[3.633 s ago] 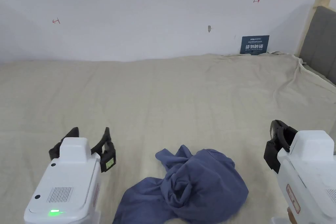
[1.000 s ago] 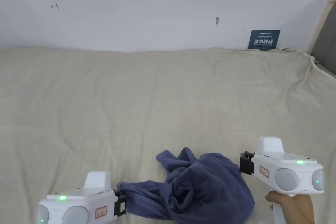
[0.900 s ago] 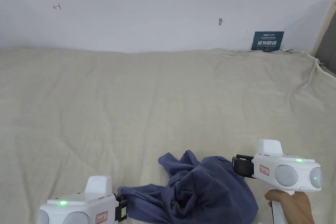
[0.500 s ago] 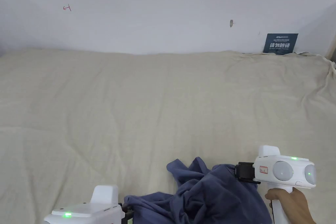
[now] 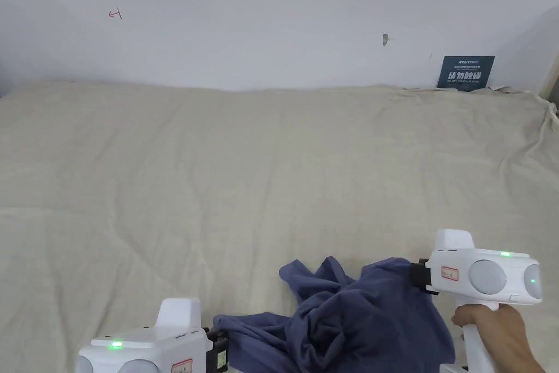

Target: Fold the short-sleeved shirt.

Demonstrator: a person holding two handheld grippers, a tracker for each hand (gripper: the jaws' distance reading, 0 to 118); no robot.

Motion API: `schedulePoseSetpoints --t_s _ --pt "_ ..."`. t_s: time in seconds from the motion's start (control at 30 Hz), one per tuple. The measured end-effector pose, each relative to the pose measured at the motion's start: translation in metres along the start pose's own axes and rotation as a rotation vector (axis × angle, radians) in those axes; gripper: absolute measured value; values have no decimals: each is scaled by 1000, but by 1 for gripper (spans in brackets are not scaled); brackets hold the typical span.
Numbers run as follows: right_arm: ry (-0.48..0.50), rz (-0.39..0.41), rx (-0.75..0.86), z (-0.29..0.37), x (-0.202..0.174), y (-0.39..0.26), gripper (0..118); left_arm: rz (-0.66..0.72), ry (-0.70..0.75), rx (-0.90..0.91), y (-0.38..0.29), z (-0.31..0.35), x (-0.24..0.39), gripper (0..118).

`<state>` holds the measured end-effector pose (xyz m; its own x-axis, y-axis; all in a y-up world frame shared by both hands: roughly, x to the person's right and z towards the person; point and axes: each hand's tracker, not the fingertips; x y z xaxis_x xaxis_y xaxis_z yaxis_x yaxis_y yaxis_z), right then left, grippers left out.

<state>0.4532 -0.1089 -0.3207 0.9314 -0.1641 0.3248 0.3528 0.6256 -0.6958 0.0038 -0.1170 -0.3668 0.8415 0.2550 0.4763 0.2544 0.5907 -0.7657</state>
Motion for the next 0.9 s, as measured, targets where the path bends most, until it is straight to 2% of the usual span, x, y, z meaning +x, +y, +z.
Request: schedulePoseSetpoints --t_s 0.13,0.37,0.6,0.9 --pt "-4 25 25 41 -1 8 6 14 -30 24 6 9 2 0" --pt "34 -20 158 110 3 26 6 61 -70 116 36 27 -3 0" --pt "32 -40 298 162 1 67 6 99 -60 277 112 59 -20 0" --pt "-23 -39 430 185 21 151 6 63 71 419 215 101 -47 0"
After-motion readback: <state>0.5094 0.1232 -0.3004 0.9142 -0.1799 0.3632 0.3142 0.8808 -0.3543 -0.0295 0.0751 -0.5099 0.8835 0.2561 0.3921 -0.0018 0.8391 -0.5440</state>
